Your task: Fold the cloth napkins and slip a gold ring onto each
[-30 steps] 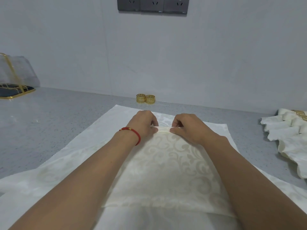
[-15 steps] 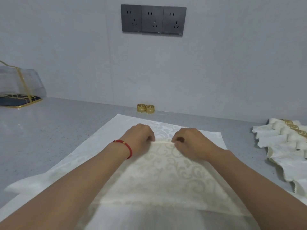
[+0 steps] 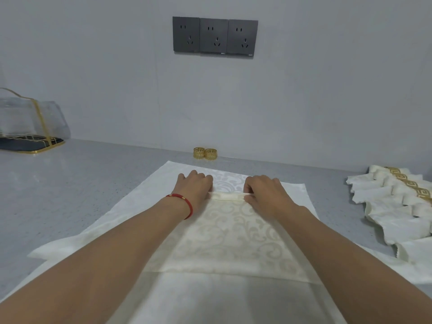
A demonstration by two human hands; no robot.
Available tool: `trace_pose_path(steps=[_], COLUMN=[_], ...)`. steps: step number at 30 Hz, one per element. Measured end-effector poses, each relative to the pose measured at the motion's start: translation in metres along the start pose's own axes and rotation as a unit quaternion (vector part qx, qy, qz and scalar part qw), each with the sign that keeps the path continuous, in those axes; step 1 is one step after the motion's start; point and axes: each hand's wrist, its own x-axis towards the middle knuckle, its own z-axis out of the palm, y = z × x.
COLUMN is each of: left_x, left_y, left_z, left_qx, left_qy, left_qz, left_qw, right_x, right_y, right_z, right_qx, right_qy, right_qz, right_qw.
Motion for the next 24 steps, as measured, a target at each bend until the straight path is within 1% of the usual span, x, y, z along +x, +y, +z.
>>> trace_pose_path(steps=[2,4,5,7,8,9,10,11,13,14,16,18,21,22,24], left_x=[-0.003,-0.006,-0.008,-0.012,-0.013,-0.014,-0.016,-0.017,-0.019,-0.022,-0.020,-0.018,-0.022,-0.024,-0.030], left_y=[0.000,-0.001,0.000,0.000,-0.001,-0.002,-0.003,-0.004,-0.005,-0.005,-0.008,-0.010,-0.012,-0.013,-0.014], left_z=[-0.006,-0.009,-0.011,-0.013,-0.012,-0.012,-0.010,-0.009,-0.005,-0.002,0.003,0.006,0.007,0.007,0.008], left_qx=[0.023,0.033,0.032,-0.004,-0.039,-0.084,-0.136,-0.174,-0.192,-0.185,-0.171,-0.134,-0.079,-0.063,-0.024], left_qy=[0.000,-0.002,-0.010,-0.031,-0.035,-0.031,-0.016,0.005,0.014,0.008,0.006,0.018,0.038,0.051,0.101], left_qz=[0.020,0.033,0.032,0.016,-0.004,-0.036,-0.068,-0.090,-0.097,-0.097,-0.088,-0.064,-0.016,0.006,0.066], left_qw=[1.000,0.999,0.999,0.999,0.999,0.995,0.988,0.981,0.976,0.978,0.981,0.989,0.996,0.997,0.992], right_x=[-0.007,-0.012,-0.014,-0.017,-0.019,-0.020,-0.021,-0.020,-0.019,-0.020,-0.021,-0.021,-0.024,-0.027,-0.033], right_y=[0.003,0.010,0.013,0.015,0.016,0.014,0.014,0.016,0.021,0.023,0.025,0.023,0.019,0.018,0.018], right_z=[0.003,0.006,0.005,0.004,0.003,0.002,0.004,0.006,0.009,0.010,0.007,0.003,-0.001,-0.001,-0.004], right_qx=[-0.047,-0.069,-0.083,-0.082,-0.054,-0.001,0.063,0.120,0.193,0.210,0.197,0.160,0.043,0.004,-0.020], right_qy=[0.039,0.056,0.052,0.026,0.008,-0.006,-0.001,0.022,0.051,0.042,0.014,0.005,0.006,0.011,0.010], right_qz=[-0.066,-0.101,-0.116,-0.132,-0.111,-0.064,-0.012,0.034,0.092,0.103,0.085,0.059,0.004,-0.020,-0.049], right_qw=[0.996,0.991,0.988,0.987,0.992,0.998,0.998,0.992,0.975,0.971,0.977,0.985,0.999,1.000,0.999])
